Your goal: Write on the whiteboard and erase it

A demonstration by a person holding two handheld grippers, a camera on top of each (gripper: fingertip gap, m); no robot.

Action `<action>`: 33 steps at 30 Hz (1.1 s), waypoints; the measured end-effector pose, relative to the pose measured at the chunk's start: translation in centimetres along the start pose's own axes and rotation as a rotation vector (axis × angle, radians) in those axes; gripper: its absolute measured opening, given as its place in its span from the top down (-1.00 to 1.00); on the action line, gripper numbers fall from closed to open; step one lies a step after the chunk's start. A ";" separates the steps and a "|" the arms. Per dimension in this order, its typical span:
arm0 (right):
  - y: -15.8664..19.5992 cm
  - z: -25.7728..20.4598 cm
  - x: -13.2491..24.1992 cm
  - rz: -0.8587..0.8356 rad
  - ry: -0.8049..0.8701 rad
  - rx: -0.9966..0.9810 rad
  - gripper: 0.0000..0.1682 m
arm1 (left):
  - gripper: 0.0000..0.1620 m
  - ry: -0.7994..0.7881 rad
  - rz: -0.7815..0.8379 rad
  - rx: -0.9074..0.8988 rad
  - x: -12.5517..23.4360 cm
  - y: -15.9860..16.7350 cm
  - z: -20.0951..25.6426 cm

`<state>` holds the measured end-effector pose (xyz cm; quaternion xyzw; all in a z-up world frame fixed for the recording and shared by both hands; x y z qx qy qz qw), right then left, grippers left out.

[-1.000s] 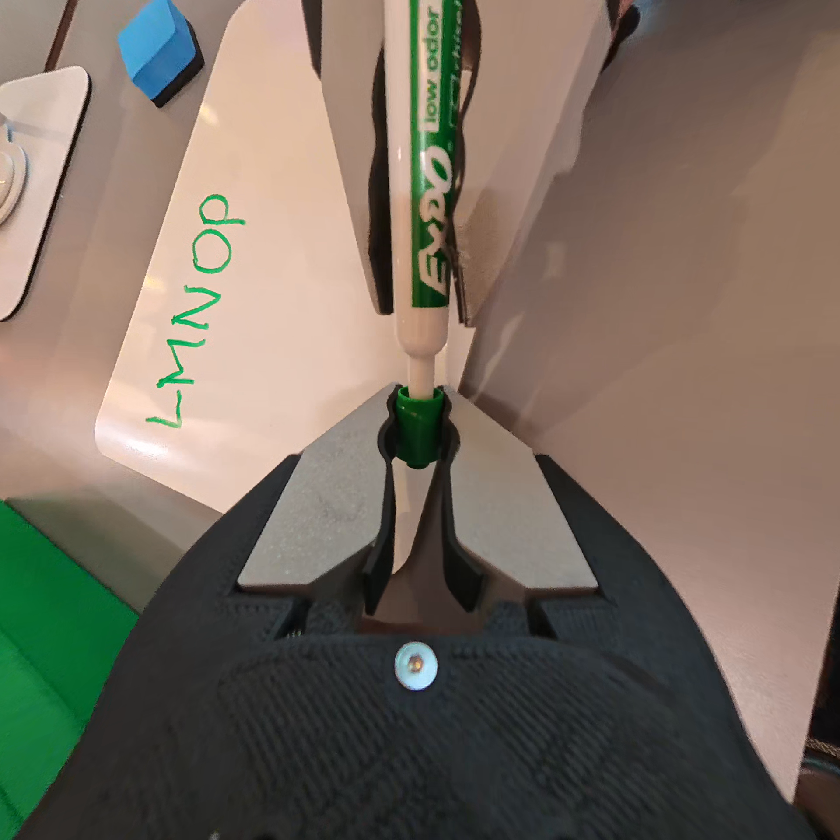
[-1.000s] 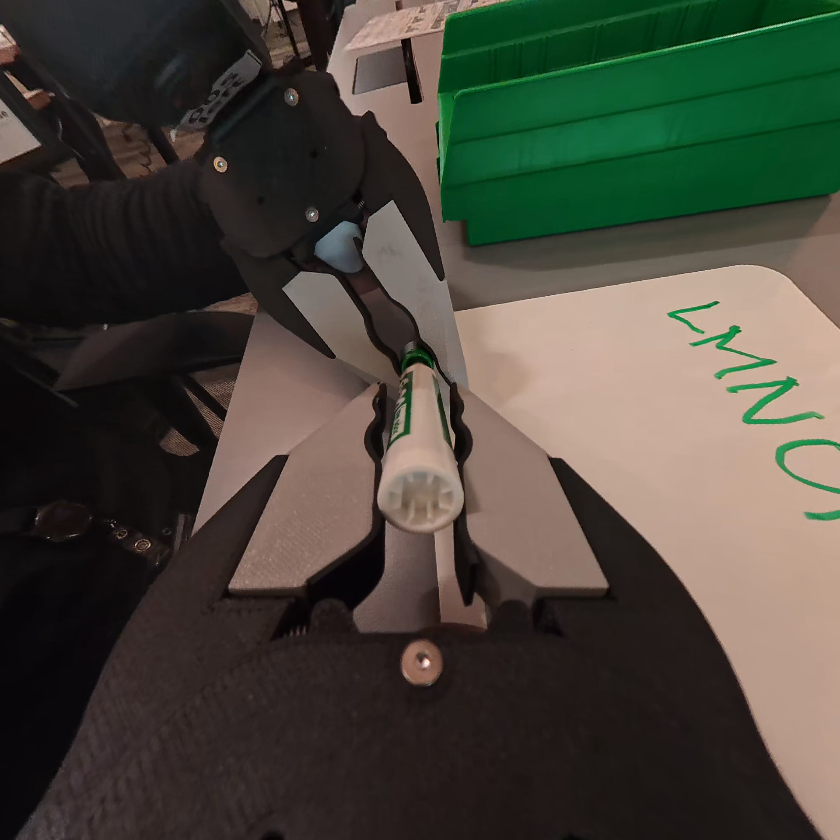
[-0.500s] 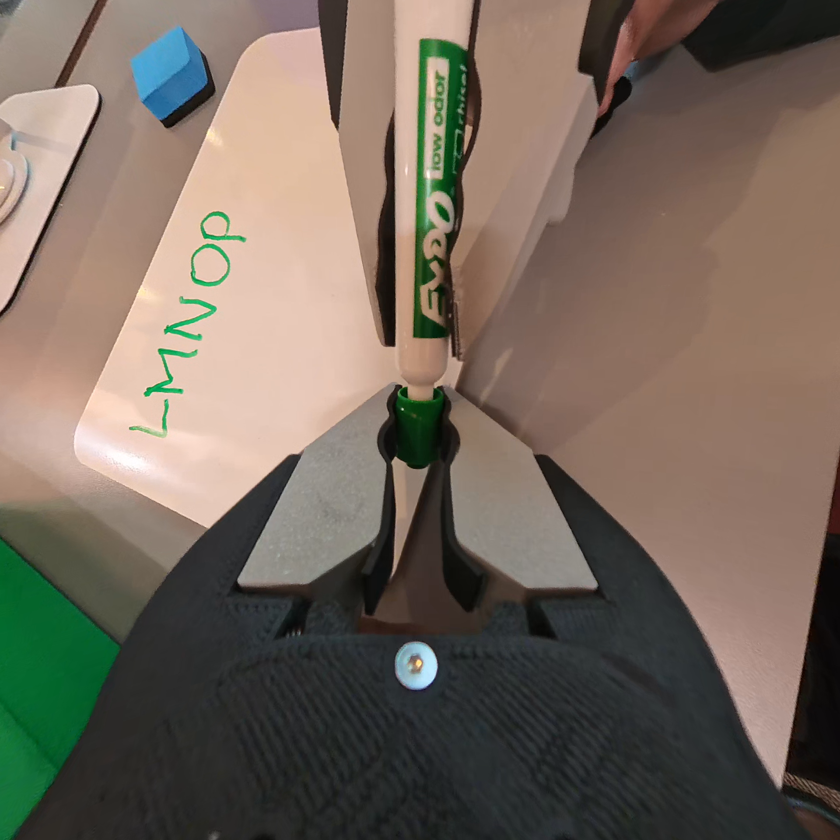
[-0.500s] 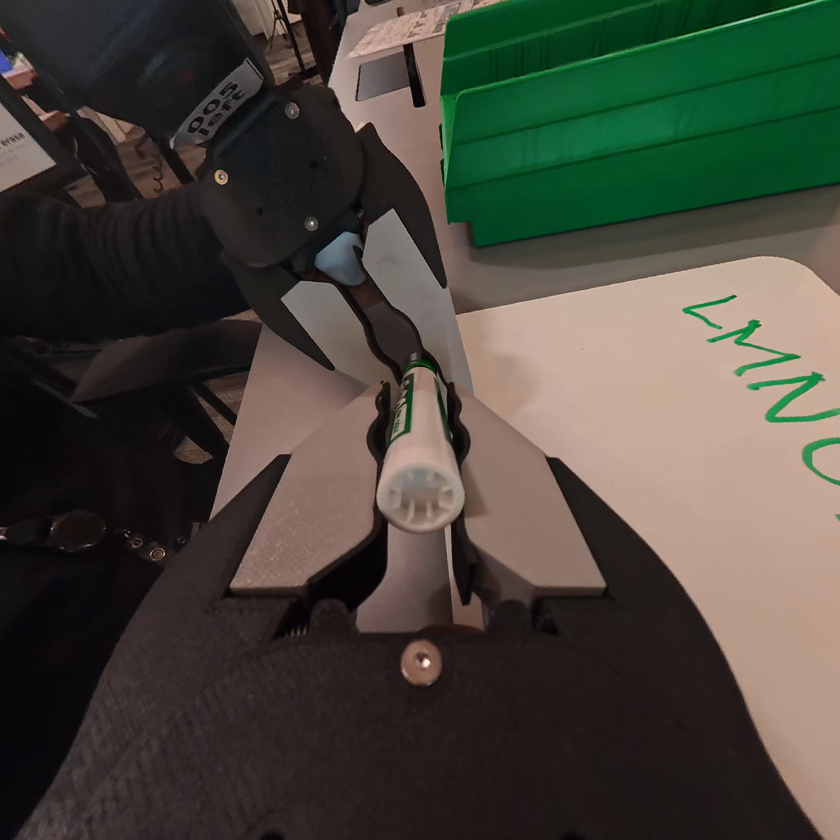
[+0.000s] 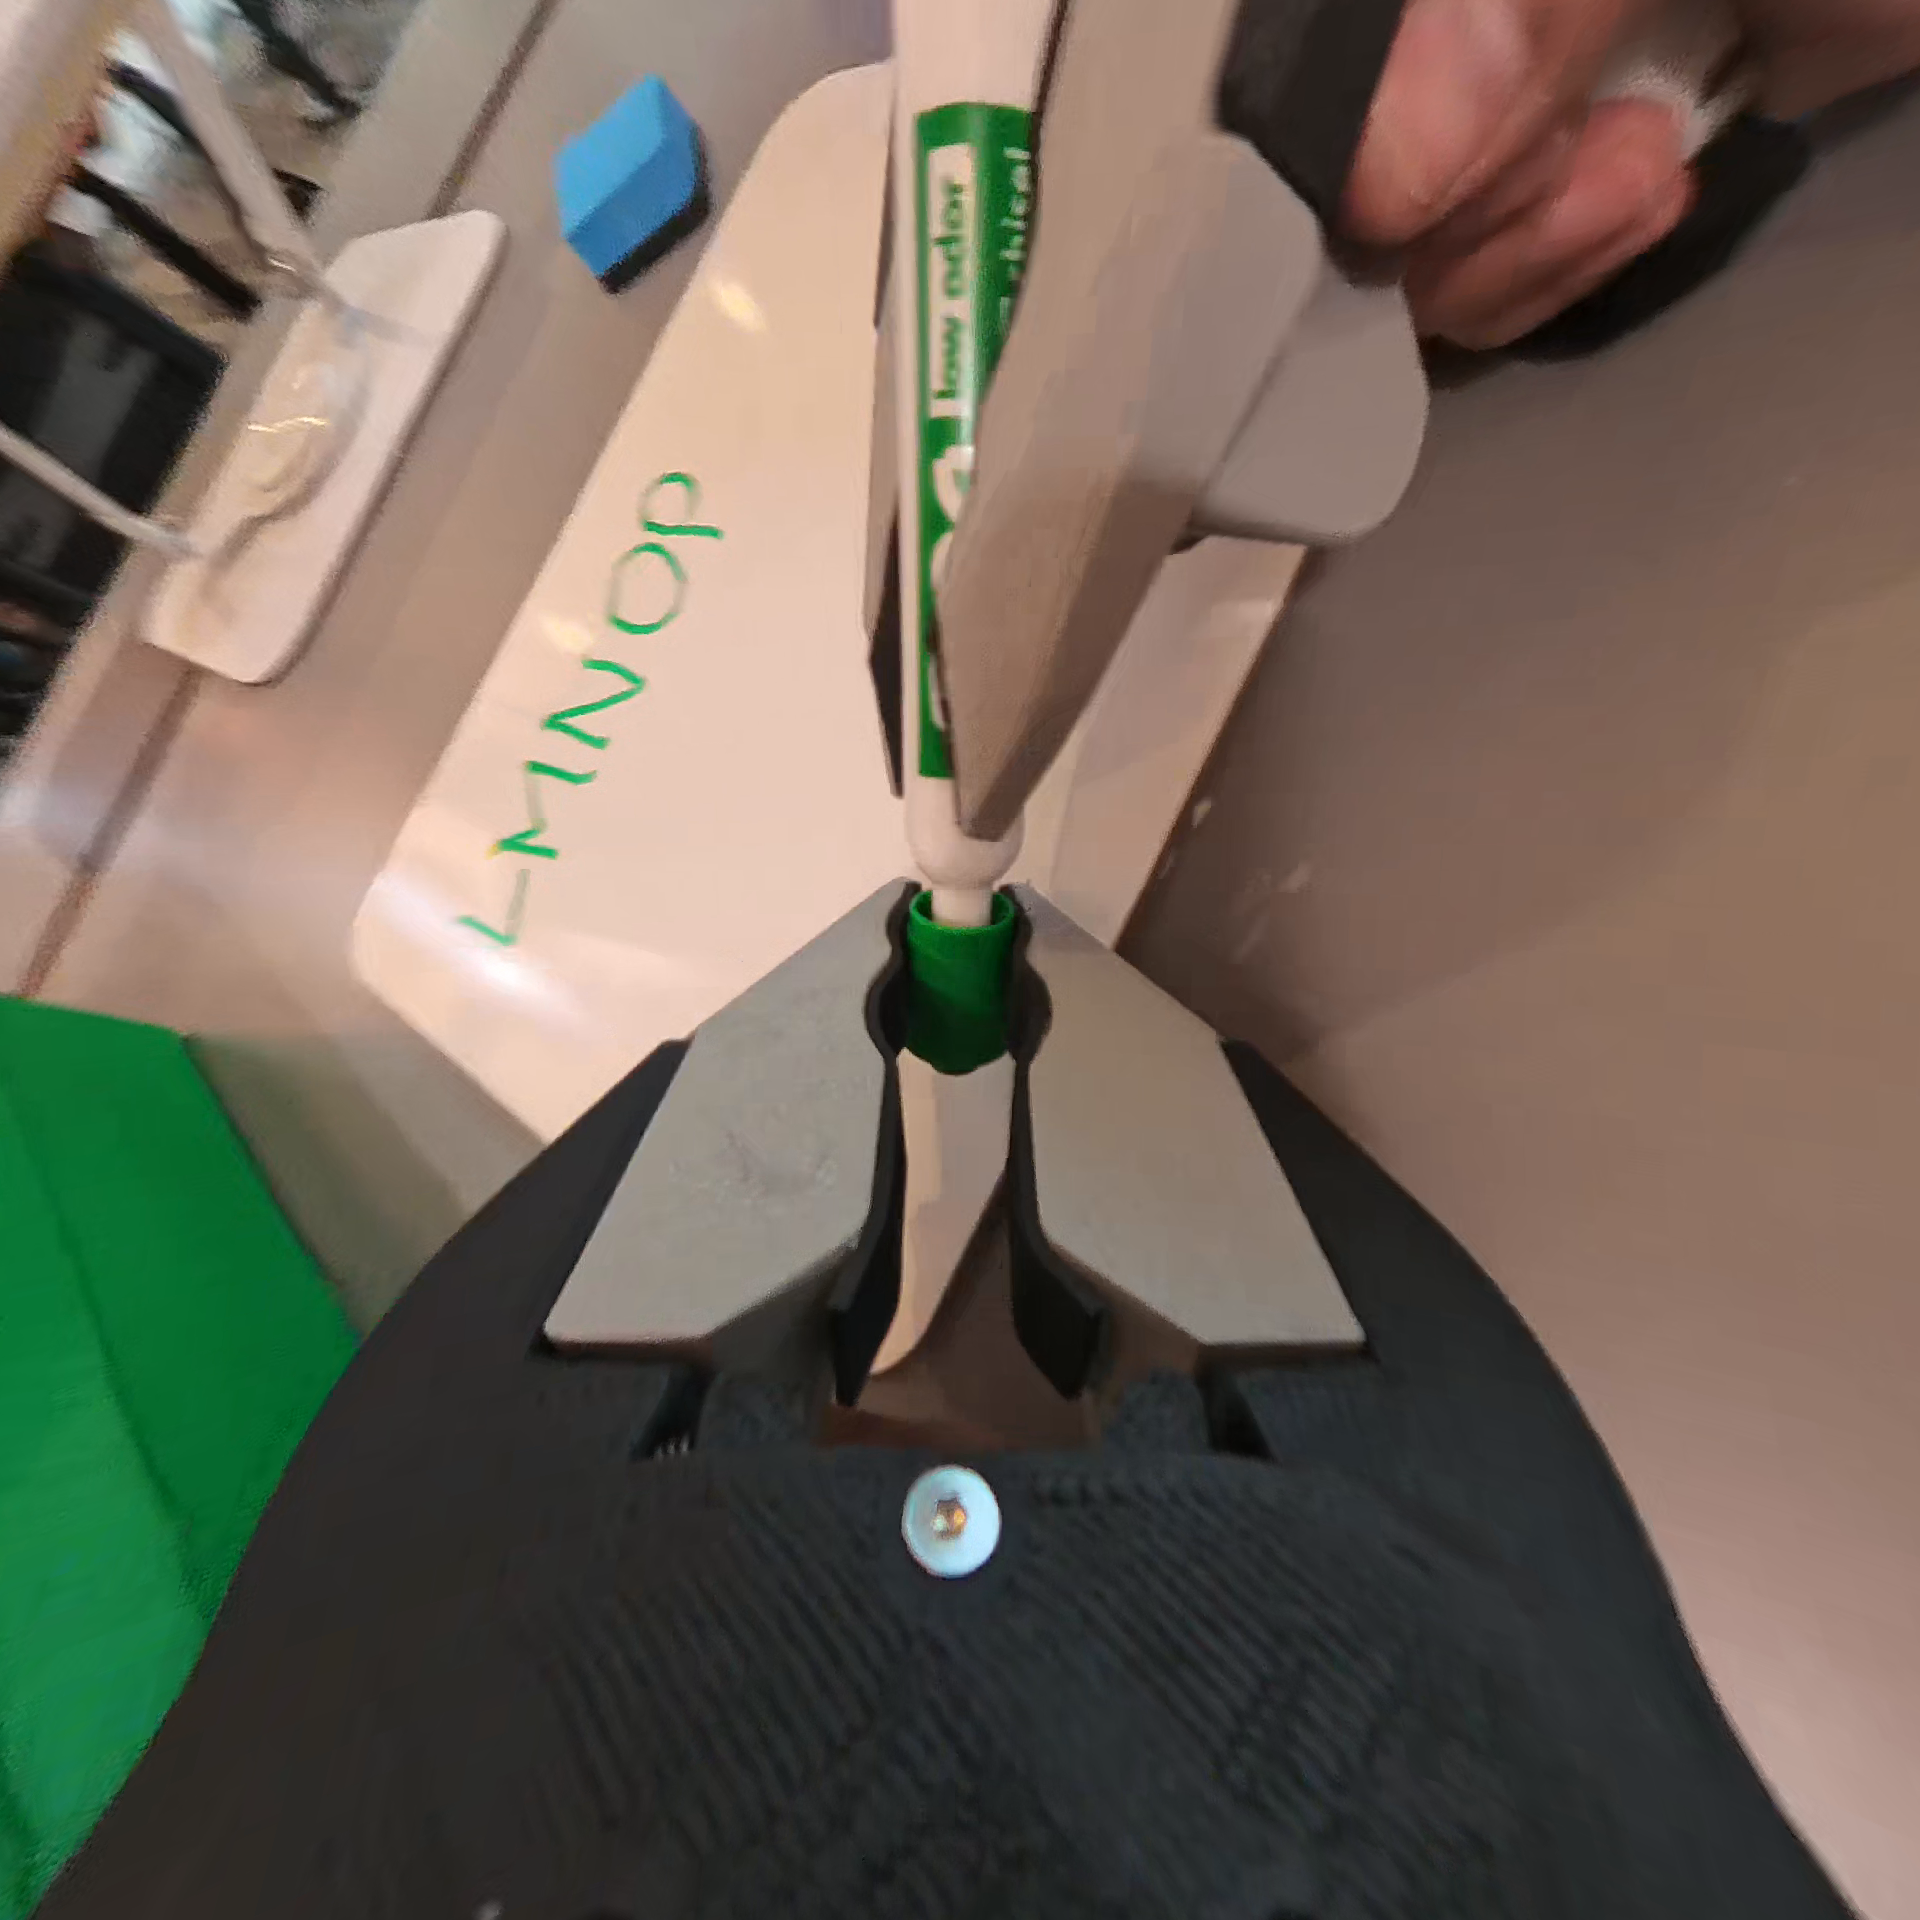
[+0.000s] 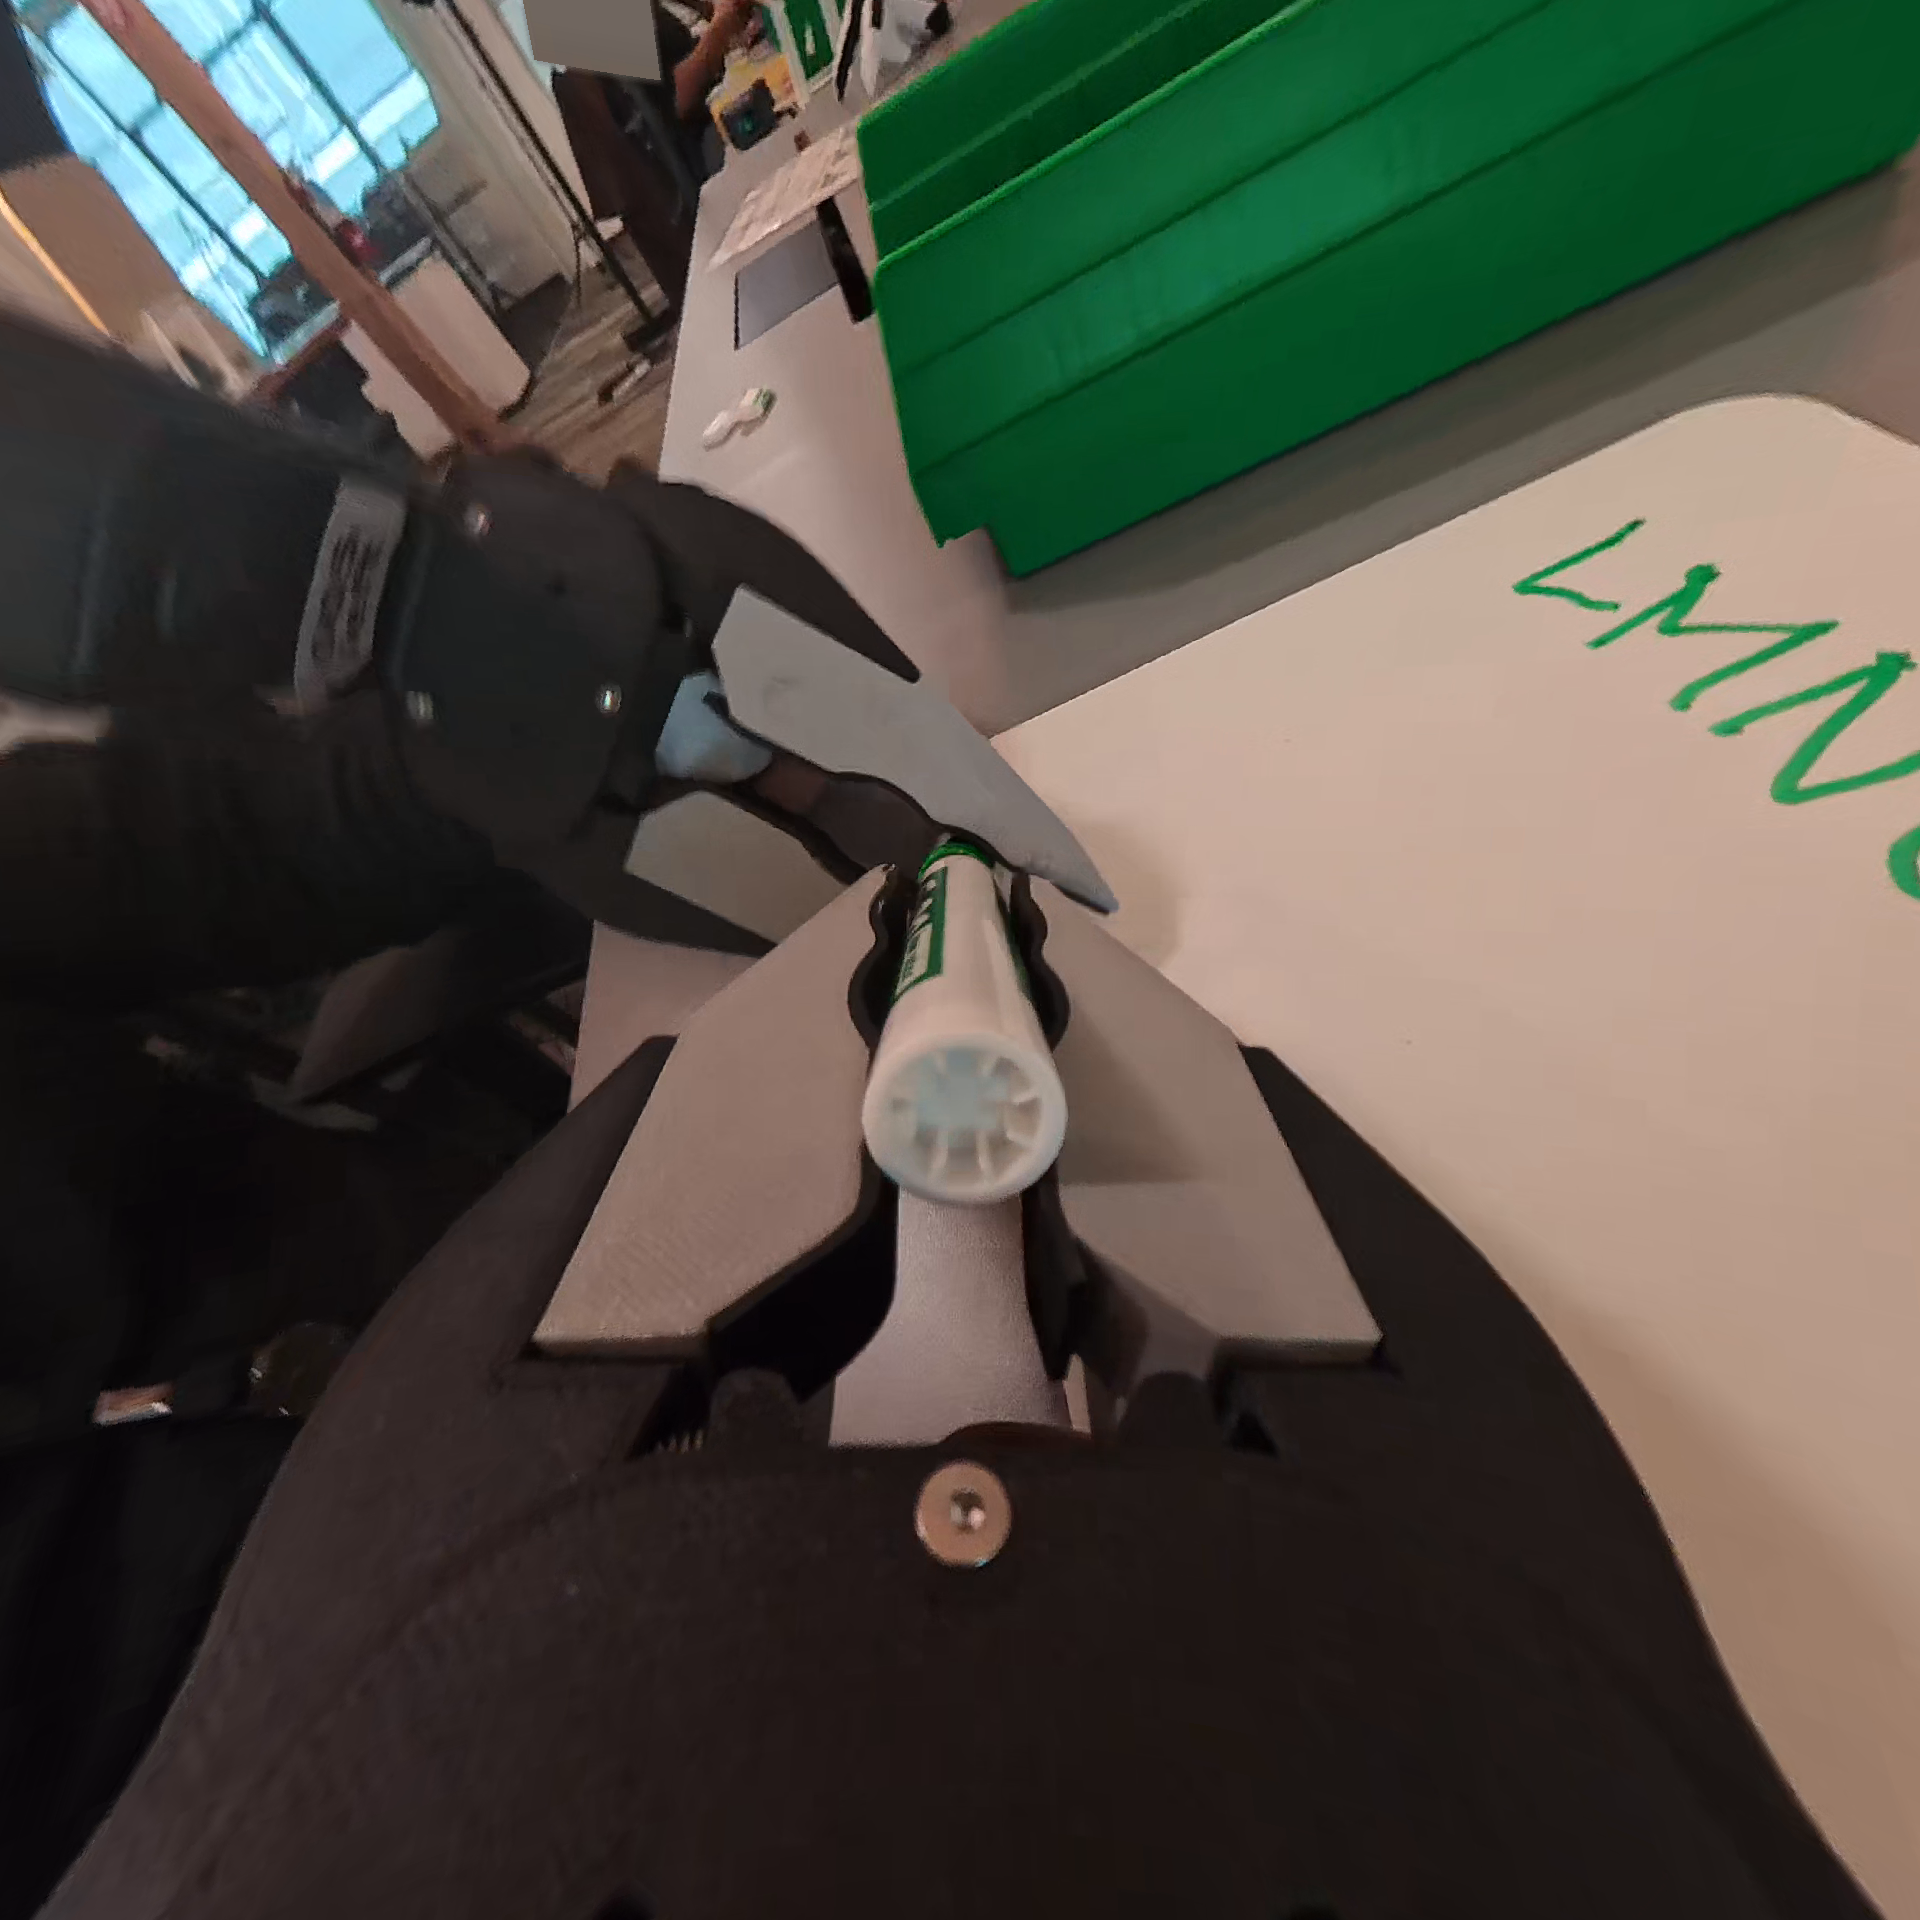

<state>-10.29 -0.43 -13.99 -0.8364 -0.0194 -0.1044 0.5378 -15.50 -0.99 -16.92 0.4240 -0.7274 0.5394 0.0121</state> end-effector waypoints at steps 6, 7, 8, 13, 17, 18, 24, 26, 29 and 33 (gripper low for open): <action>0.8 -1.1 -0.2 -0.101 -0.012 0.263 0.79 | 0.86 0.266 0.031 0.184 0.7 0.3 0.7; 0.8 -1.1 -0.2 -0.105 -0.014 0.278 0.79 | 0.86 0.279 0.032 0.192 0.7 0.3 0.7; 0.8 -1.2 -0.2 -0.104 -0.015 0.290 0.79 | 0.86 0.290 0.032 0.192 0.7 0.4 0.7; 0.4 -0.9 -0.6 -0.076 0.038 0.238 0.80 | 0.87 0.192 -0.072 0.057 0.5 0.4 -0.2; 0.4 -0.7 -0.4 -0.050 0.037 0.073 0.80 | 0.87 0.098 -0.140 -0.042 0.4 0.2 -0.1; 0.5 -0.6 -0.4 -0.036 0.033 0.010 0.80 | 0.87 0.081 -0.144 -0.040 0.4 0.3 -0.1; 0.5 -1.6 -0.2 -0.119 0.083 0.248 0.80 | 0.87 0.093 -0.184 -0.090 0.4 0.1 0.5; 0.3 -1.8 -0.2 -0.174 0.097 0.364 0.80 | 0.87 0.123 -0.180 -0.065 0.2 0.1 0.5; 0.4 -1.7 -0.2 -0.164 0.055 0.476 0.81 | 0.87 0.165 -0.151 0.004 0.2 0.1 0.5; 0.7 -2.0 -0.1 -0.188 0.020 0.680 0.81 | 0.87 0.212 -0.097 0.072 0.3 0.1 0.8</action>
Point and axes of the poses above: each gripper's, where its closed fingertips meet, x back along the fingers, y out of its underside, z = x × y across the jaws, the point moved 4 cm from there along x, back along the fingers, and after that the axes turned 10 degrees about z, right-handed, at the moved point
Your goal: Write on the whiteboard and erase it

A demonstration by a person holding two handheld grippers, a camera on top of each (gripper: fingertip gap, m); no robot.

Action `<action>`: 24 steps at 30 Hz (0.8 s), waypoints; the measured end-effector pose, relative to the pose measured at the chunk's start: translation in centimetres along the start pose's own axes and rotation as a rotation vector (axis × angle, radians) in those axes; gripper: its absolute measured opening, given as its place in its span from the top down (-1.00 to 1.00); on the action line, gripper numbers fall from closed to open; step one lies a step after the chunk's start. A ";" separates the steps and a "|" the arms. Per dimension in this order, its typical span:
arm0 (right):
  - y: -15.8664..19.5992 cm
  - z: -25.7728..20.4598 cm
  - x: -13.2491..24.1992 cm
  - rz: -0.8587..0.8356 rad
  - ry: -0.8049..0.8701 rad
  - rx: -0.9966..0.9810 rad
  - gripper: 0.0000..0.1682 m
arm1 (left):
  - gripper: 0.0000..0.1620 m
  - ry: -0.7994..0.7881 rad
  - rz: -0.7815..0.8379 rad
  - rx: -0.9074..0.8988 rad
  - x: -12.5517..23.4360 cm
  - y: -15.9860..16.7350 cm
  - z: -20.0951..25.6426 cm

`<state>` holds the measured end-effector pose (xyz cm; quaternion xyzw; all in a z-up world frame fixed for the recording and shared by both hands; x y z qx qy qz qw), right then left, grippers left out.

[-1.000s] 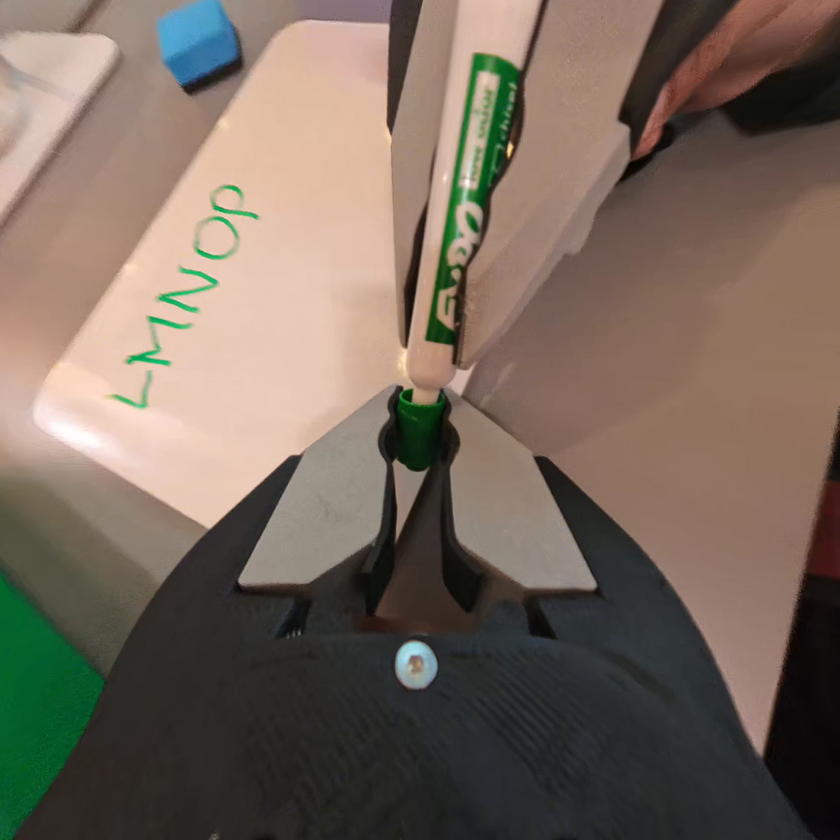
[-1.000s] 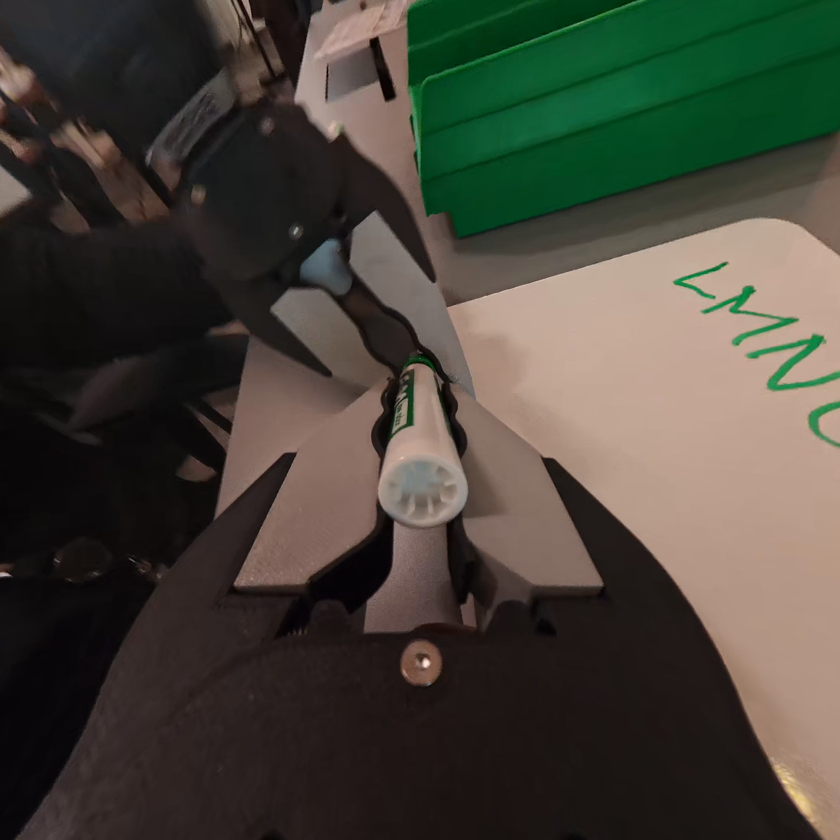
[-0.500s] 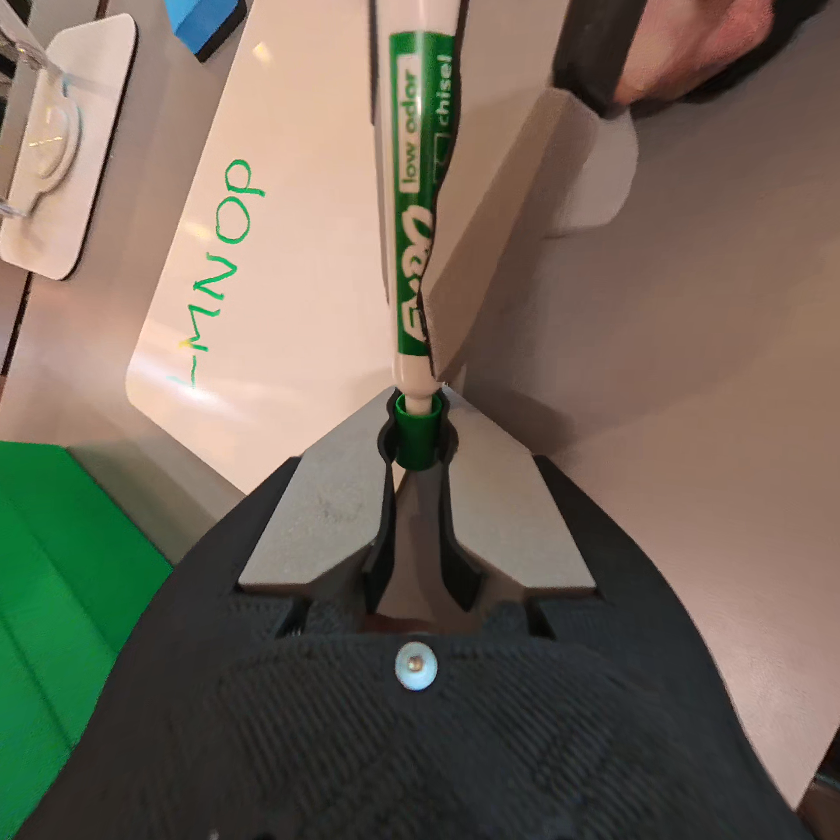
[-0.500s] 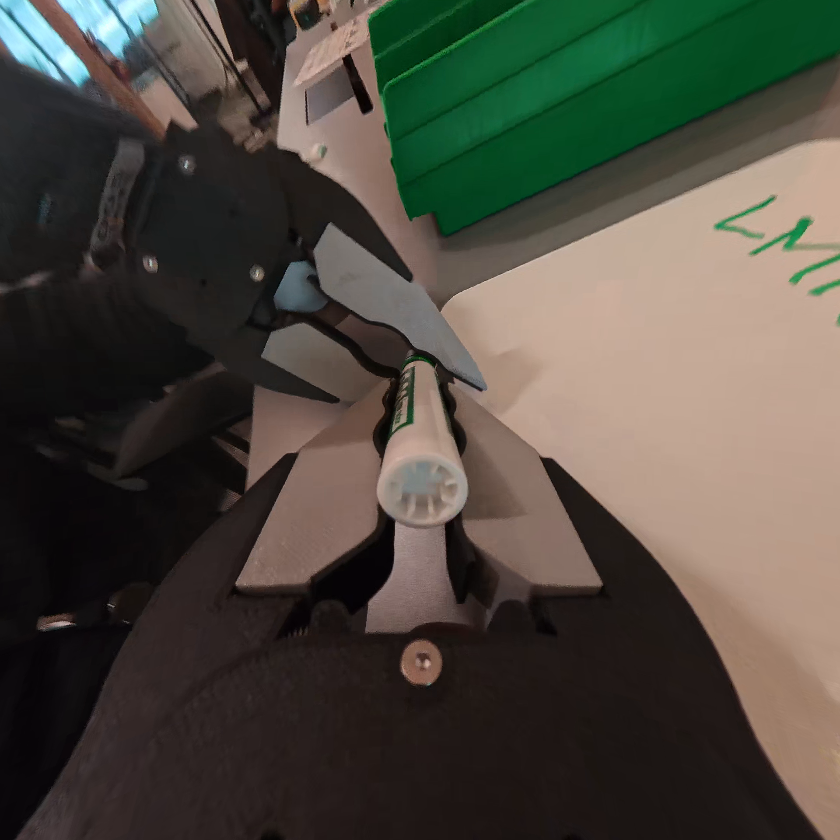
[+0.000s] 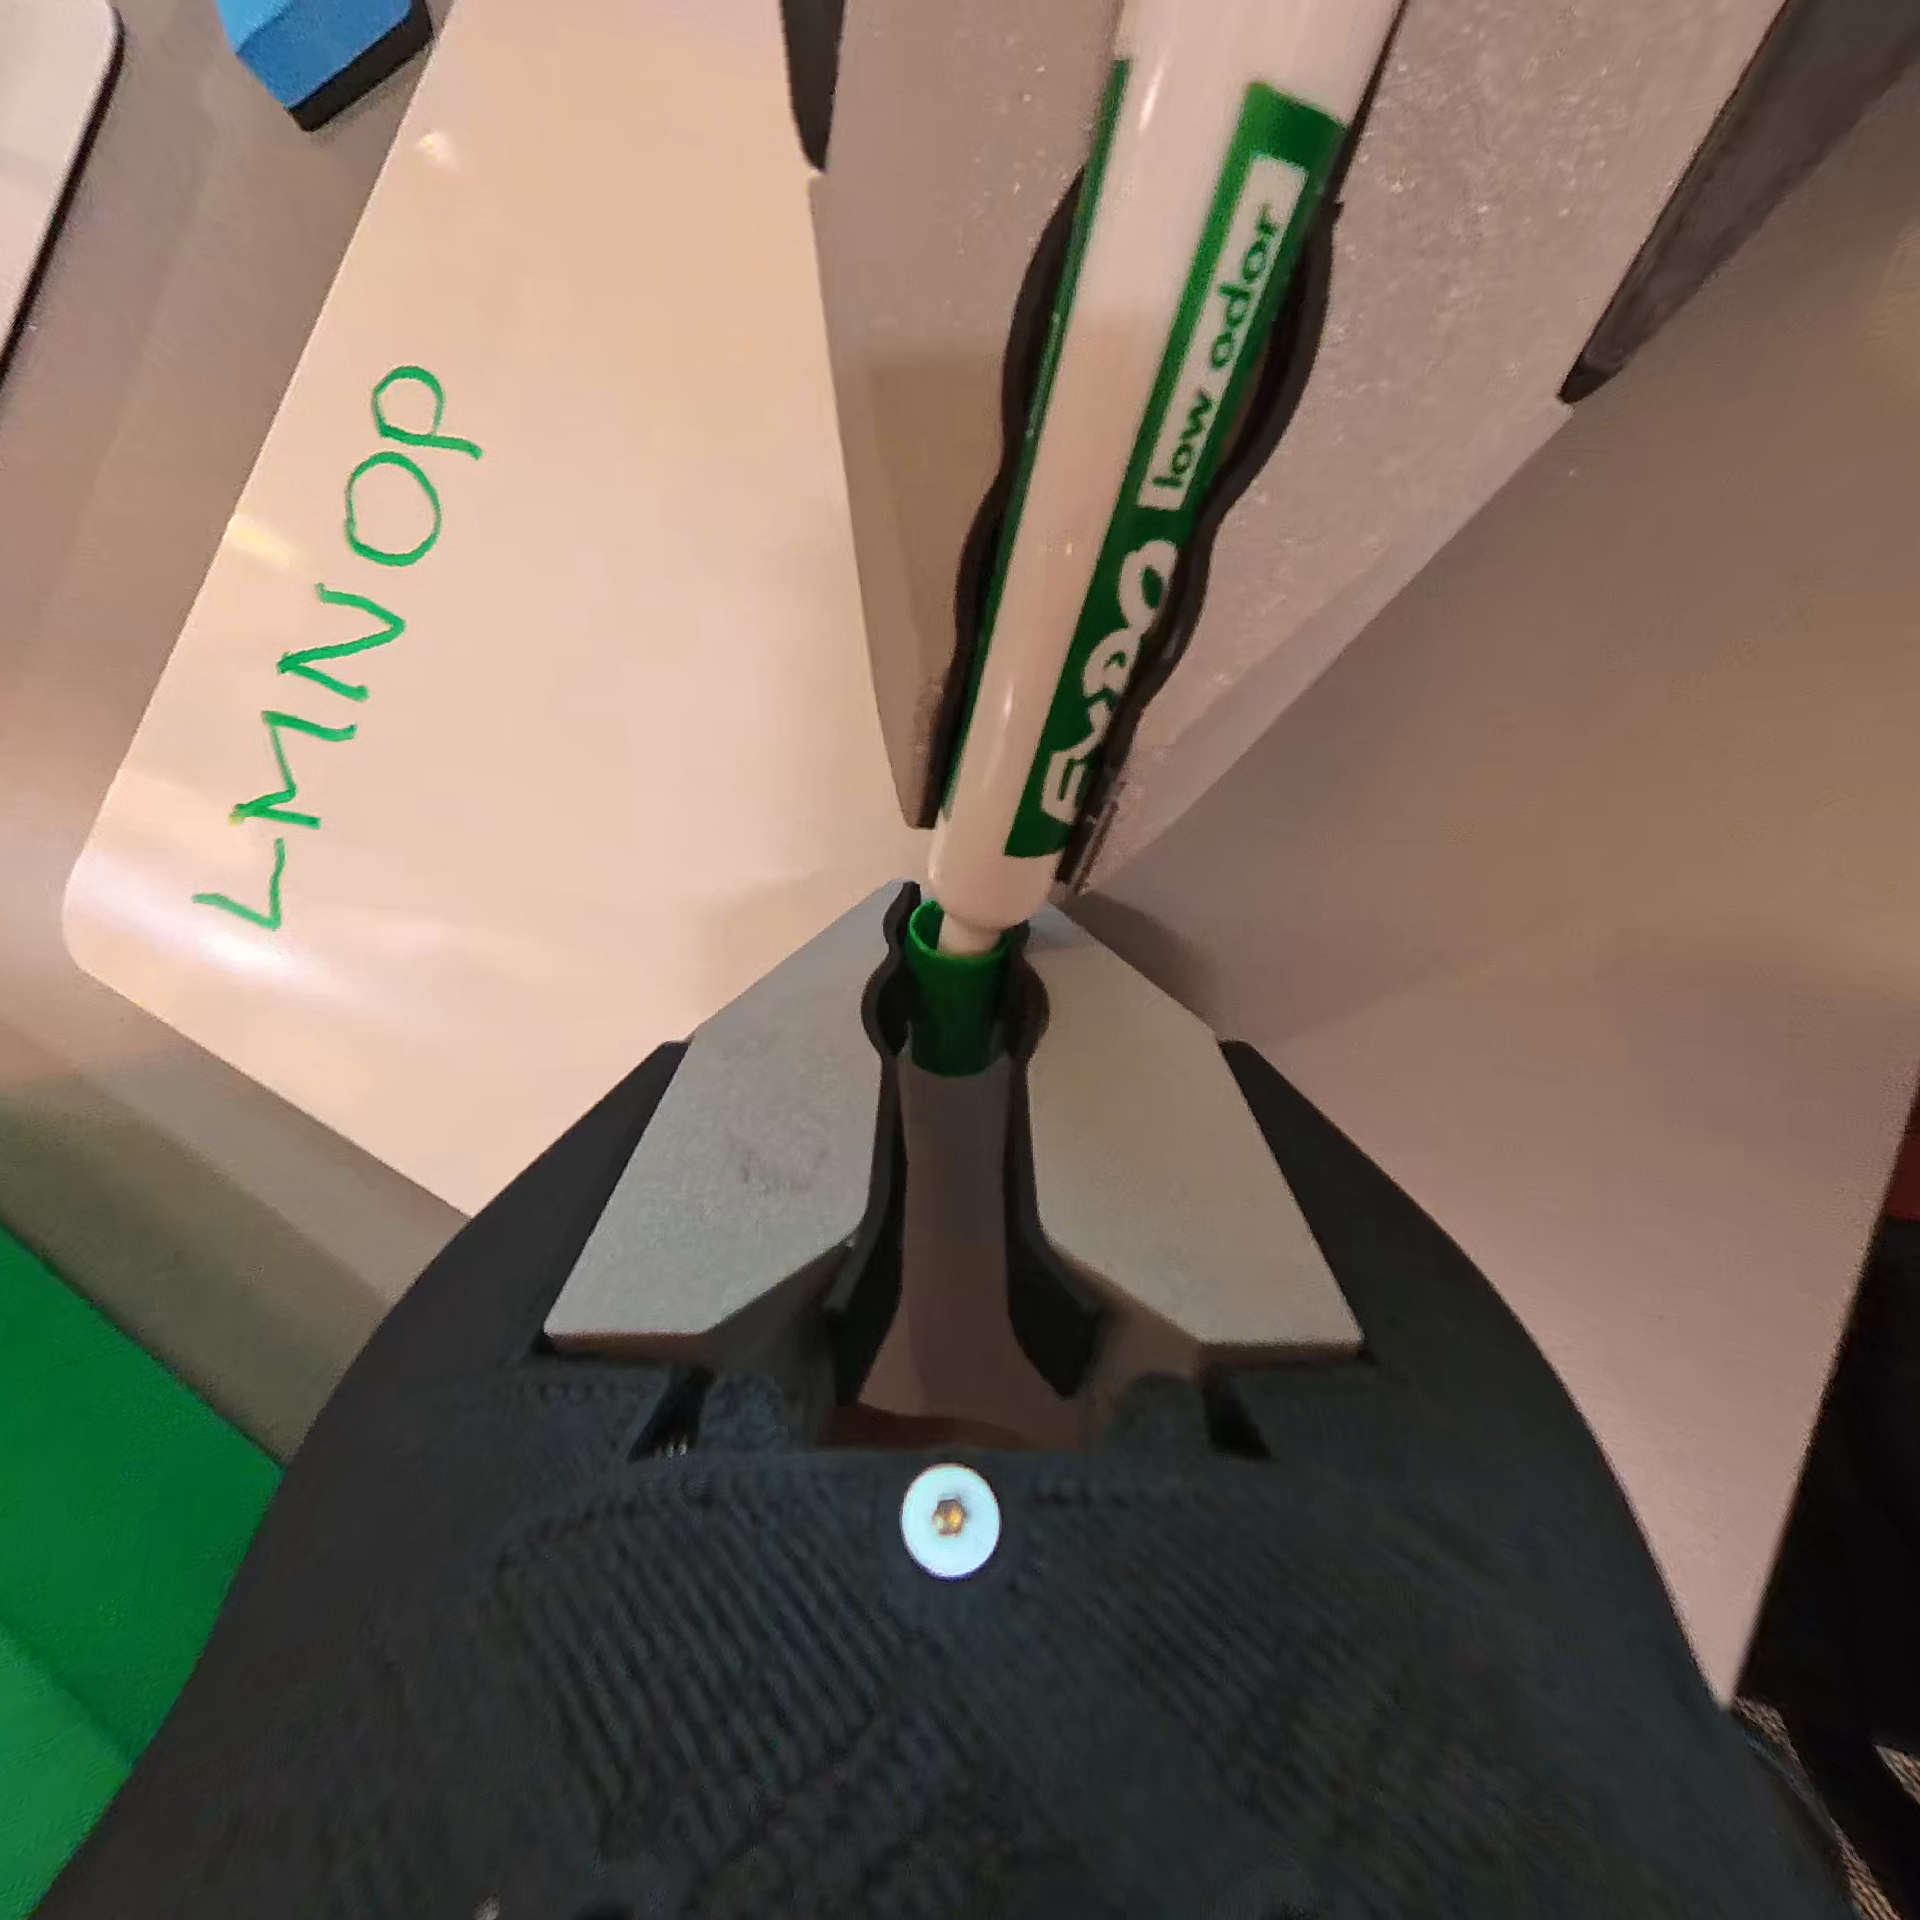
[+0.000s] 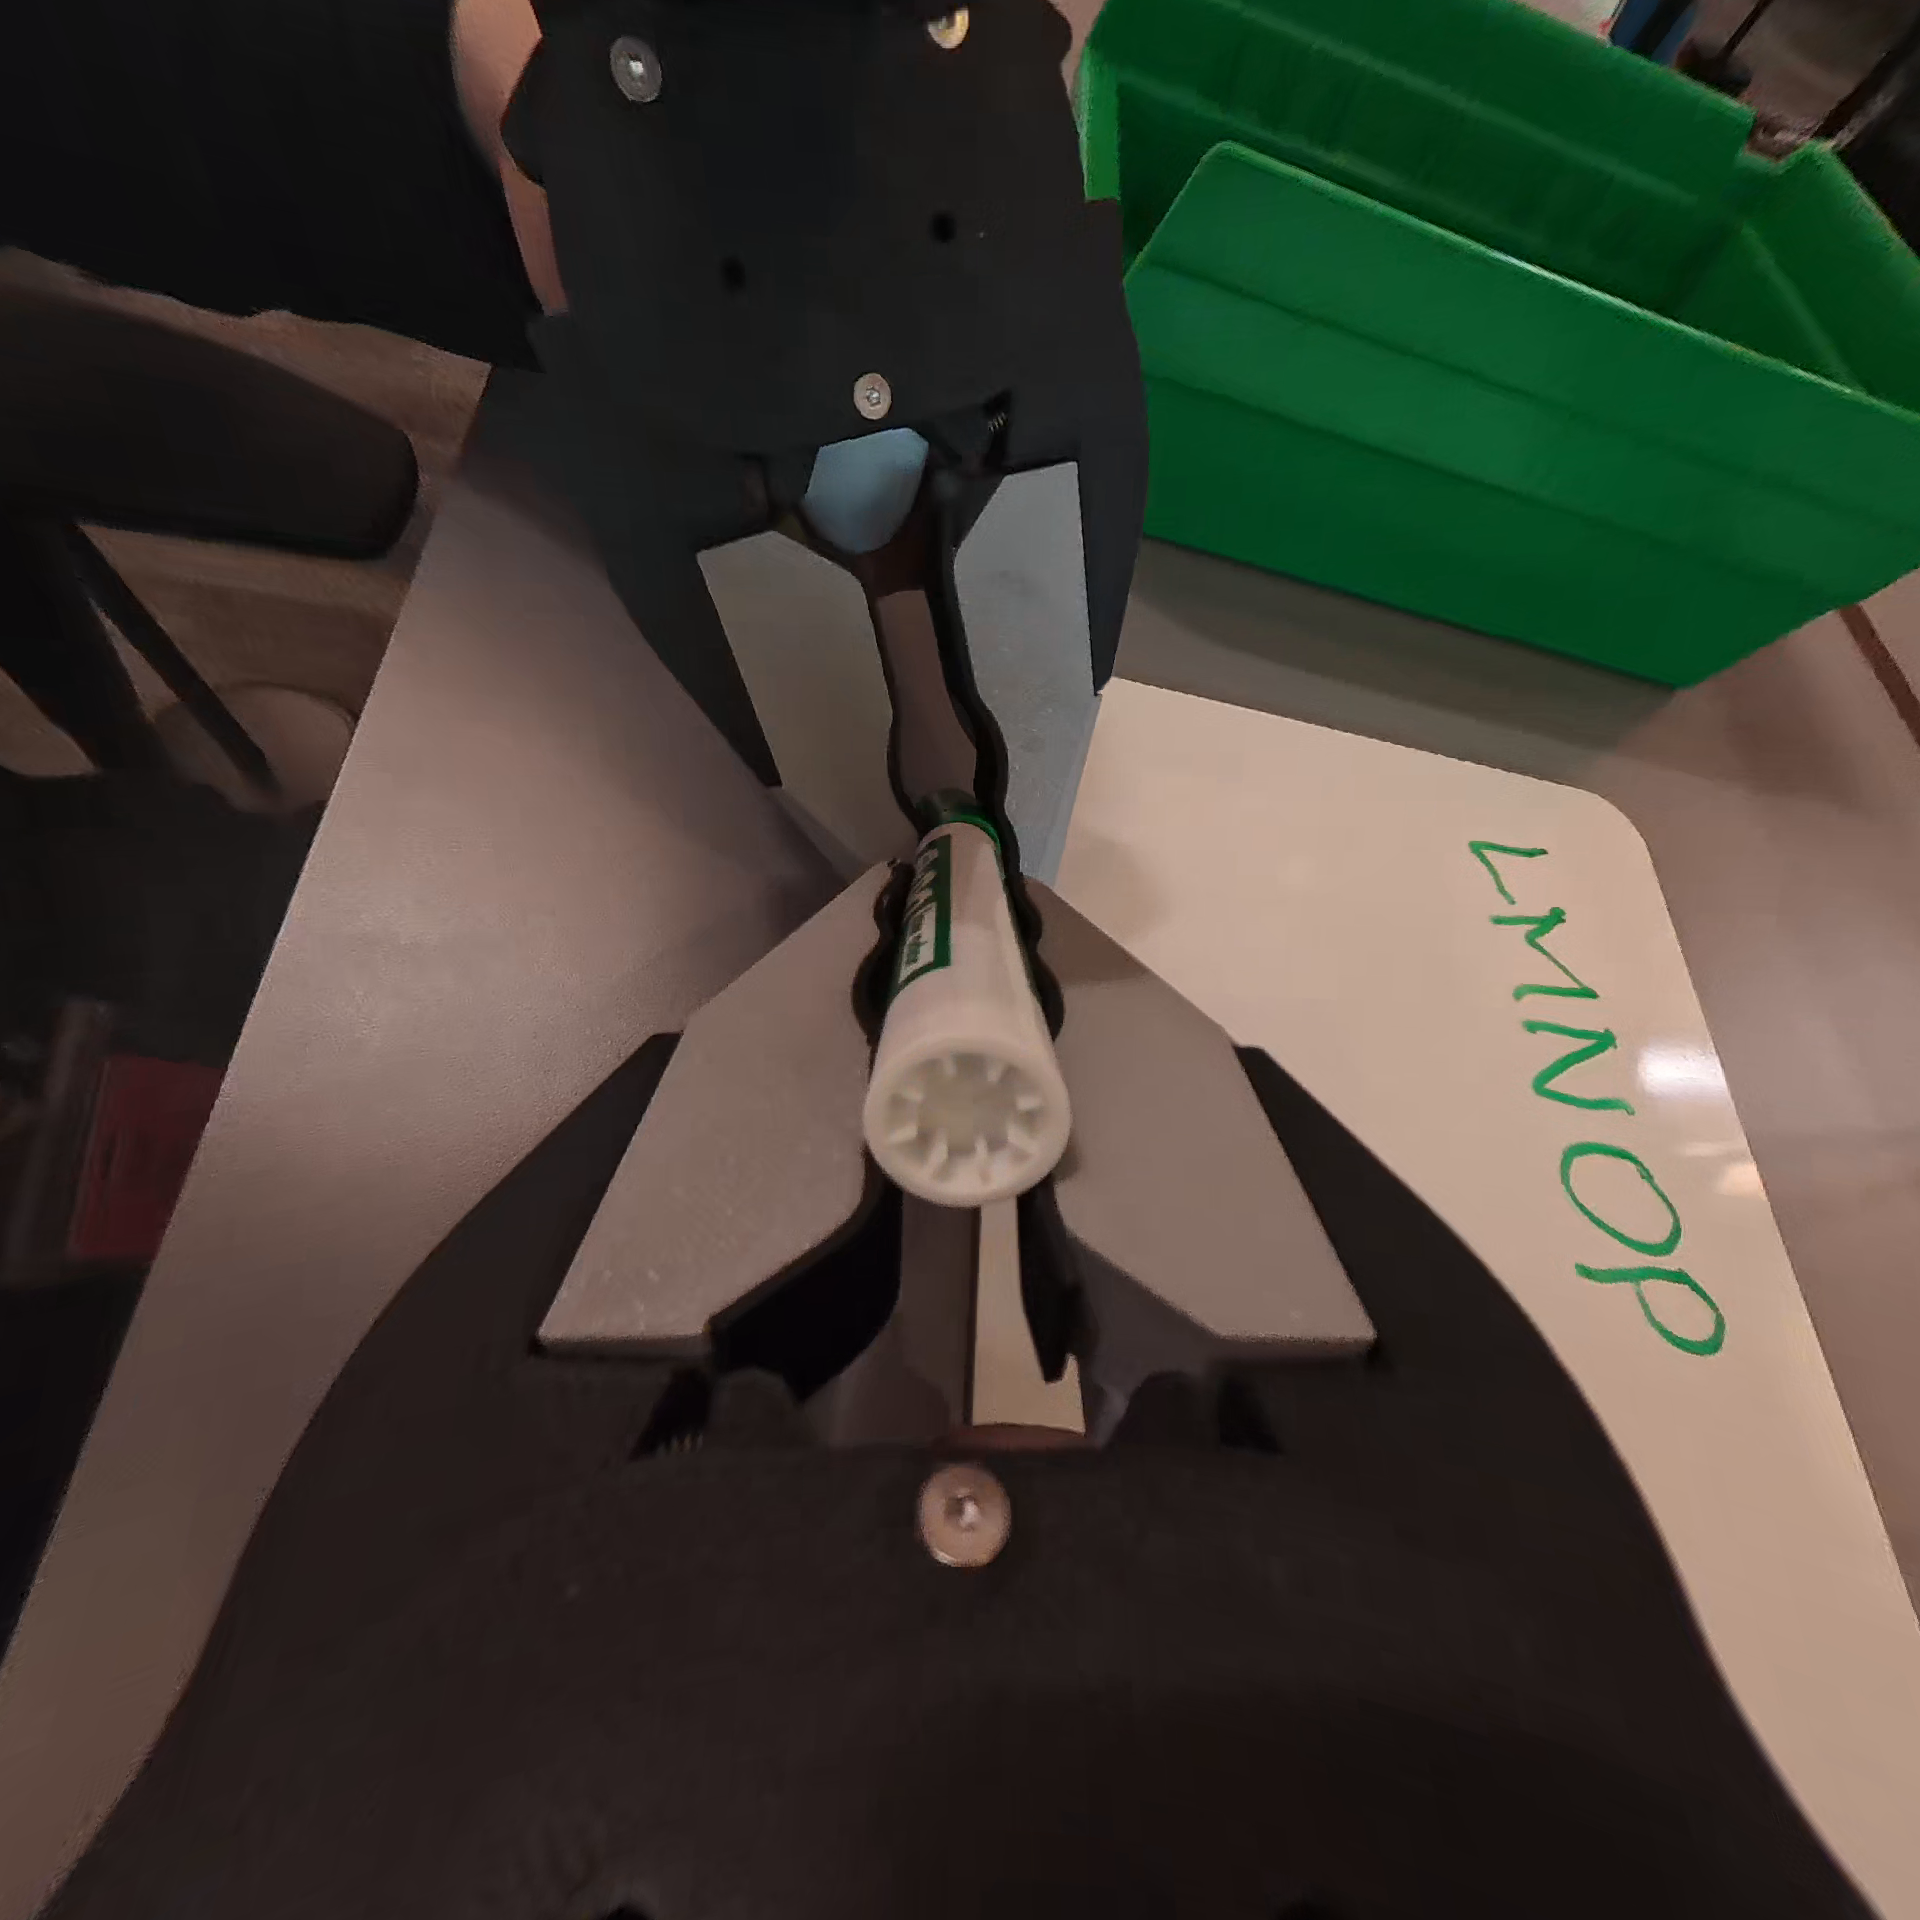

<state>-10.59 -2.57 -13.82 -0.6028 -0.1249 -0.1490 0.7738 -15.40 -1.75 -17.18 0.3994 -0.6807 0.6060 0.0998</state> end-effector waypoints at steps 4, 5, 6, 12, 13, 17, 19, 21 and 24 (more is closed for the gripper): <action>-0.4 0.8 -0.7 -0.054 0.062 -0.219 0.81 | 0.87 -0.120 -0.063 -0.052 0.0 0.3 -1.0; -0.4 0.8 -0.8 -0.062 0.086 -0.275 0.81 | 0.87 -0.137 -0.071 -0.066 0.0 0.3 -1.0; -0.5 0.7 -0.8 -0.066 0.103 -0.326 0.82 | 0.87 -0.146 -0.073 -0.072 0.0 0.3 -0.9; -0.1 0.0 -0.7 -0.003 0.151 -0.368 0.81 | 0.87 -0.130 -0.084 -0.117 0.1 0.1 -0.4; -0.3 -0.1 -0.6 -0.033 0.126 -0.238 0.81 | 0.87 -0.105 -0.078 -0.127 0.1 0.0 -0.2; -0.9 -0.3 -0.6 -0.136 0.007 0.105 0.82 | 0.87 -0.036 -0.079 -0.151 0.0 -0.2 0.1; -0.8 0.1 -0.9 -0.104 0.001 0.042 0.84 | 0.87 -0.047 -0.063 -0.108 0.0 -0.1 -0.2; -0.7 0.2 -1.4 -0.050 0.077 -0.111 0.84 | 0.87 -0.070 -0.037 -0.078 0.0 0.2 -0.5; -0.4 0.1 -1.4 0.010 0.153 -0.305 0.85 | 0.87 -0.093 -0.025 -0.070 0.1 0.2 -0.4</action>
Point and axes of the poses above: each gripper's, where its closed fingertips meet, x back along the fingers, y out of its underside, z = x × y across the jaws, the point moved 4 cm from there along x, back along the fingers, and after that the axes turned 10 degrees about z, right-handed, at the moved point
